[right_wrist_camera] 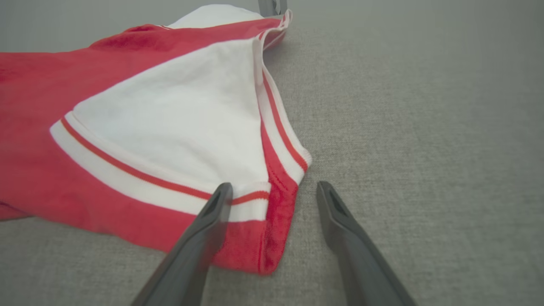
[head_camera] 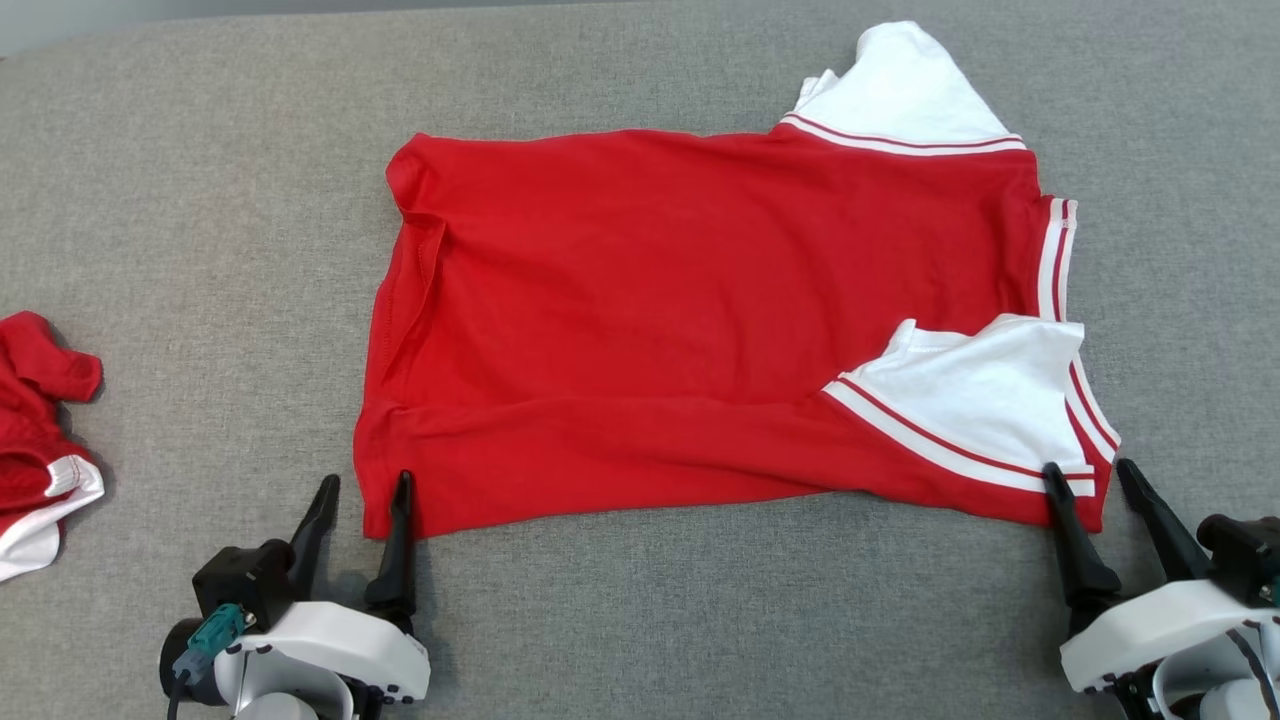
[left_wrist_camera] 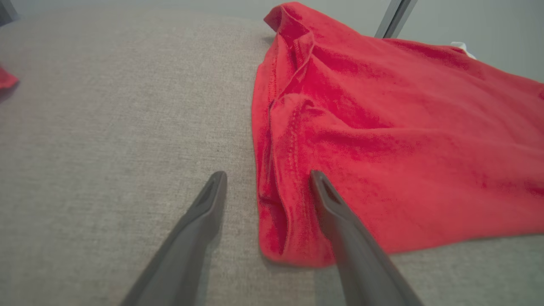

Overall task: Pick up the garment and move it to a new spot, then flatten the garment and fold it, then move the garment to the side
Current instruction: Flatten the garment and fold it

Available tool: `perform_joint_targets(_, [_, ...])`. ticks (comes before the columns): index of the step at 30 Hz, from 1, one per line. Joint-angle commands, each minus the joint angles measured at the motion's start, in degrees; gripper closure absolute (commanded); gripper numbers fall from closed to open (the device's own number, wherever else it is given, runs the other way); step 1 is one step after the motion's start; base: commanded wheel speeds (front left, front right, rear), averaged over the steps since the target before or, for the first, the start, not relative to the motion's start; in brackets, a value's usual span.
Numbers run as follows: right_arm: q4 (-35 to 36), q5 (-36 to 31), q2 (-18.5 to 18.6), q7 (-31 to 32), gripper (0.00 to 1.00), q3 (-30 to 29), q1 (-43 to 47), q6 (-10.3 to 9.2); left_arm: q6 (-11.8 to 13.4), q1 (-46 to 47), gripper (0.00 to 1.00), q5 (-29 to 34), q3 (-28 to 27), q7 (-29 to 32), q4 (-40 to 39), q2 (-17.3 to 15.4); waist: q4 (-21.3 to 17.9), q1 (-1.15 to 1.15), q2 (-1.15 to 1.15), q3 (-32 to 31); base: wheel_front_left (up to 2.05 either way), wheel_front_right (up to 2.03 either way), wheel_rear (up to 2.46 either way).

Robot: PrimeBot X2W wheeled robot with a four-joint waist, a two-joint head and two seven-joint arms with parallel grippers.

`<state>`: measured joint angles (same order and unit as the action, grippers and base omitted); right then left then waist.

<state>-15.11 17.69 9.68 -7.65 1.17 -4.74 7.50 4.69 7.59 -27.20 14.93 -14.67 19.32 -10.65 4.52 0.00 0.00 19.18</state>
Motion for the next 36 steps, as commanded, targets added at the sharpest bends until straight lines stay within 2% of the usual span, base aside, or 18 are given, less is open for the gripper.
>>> perform_joint_targets(1, [-0.72,0.44,0.26,-0.36,0.0,0.08,-1.01,-0.02,-0.66,1.33,0.0,-0.5,-0.01,-0.17,1.23,0.04,0.19,0.0,0.0,0.34,0.0,0.0,0.0])
perform_joint_targets(5, [-3.99,1.13,0.55,-0.38,0.0,0.82,-2.62,-0.03,-3.01,3.57,0.0,-1.72,0.66,0.79,6.81,0.47,0.28,0.0,0.0,0.86,0.0,0.0,0.0])
perform_joint_targets(6, [-4.4,1.28,0.57,-0.35,0.02,1.0,-2.96,-0.03,-3.37,4.02,0.11,-1.79,0.92,1.33,7.78,0.43,0.26,0.0,0.0,0.92,0.0,0.0,0.0])
perform_joint_targets(7, [-4.8,1.61,0.54,0.09,0.63,1.3,-3.26,-0.03,-4.01,4.44,0.56,-2.05,1.25,1.96,8.63,0.42,0.19,0.0,0.0,0.99,0.0,0.0,0.0])
perform_joint_targets(8, [-4.97,1.65,0.52,0.23,1.0,1.58,-3.61,-0.02,-4.52,4.73,0.96,-2.46,1.57,2.91,9.6,0.47,0.1,0.0,0.0,1.03,0.0,0.0,0.0])
perform_joint_targets(9, [-5.03,1.9,0.54,0.24,1.0,1.7,-3.88,-0.02,-4.97,5.02,1.0,-2.61,1.82,3.43,10.31,0.48,0.0,0.0,0.0,1.04,0.0,0.0,0.0])
perform_joint_targets(13, [-3.16,3.15,0.66,0.54,1.0,1.9,-3.83,-0.04,-6.05,5.5,1.0,-3.43,1.58,4.0,10.81,-0.47,-0.17,0.0,0.0,0.93,0.0,0.0,0.0])
perform_joint_targets(19, [4.94,5.51,1.12,3.06,1.0,0.84,-0.62,-0.03,-7.08,3.37,1.0,-5.71,0.27,7.5,4.97,-3.34,0.1,0.0,0.0,0.41,0.0,0.0,0.0])
perform_joint_targets(27, [17.85,5.92,1.1,10.98,1.0,-3.05,8.07,-0.04,-3.7,-2.7,1.0,-6.1,-1.4,12.82,-10.81,-8.17,0.39,0.0,0.0,-0.32,0.0,0.0,0.0])
perform_joint_targets(32, [21.97,5.42,-0.08,13.99,1.0,-5.62,11.98,-0.04,-1.94,-6.97,1.0,-7.27,-1.23,16.62,-17.49,-8.67,0.07,0.0,0.0,-0.5,0.0,0.0,0.0])
perform_joint_targets(36, [22.22,4.81,-1.05,15.56,1.0,-5.95,13.3,-0.04,-0.56,-9.54,1.0,-7.65,-0.92,17.3,-20.96,-7.93,-0.32,0.0,0.0,-0.36,0.0,0.0,0.0])
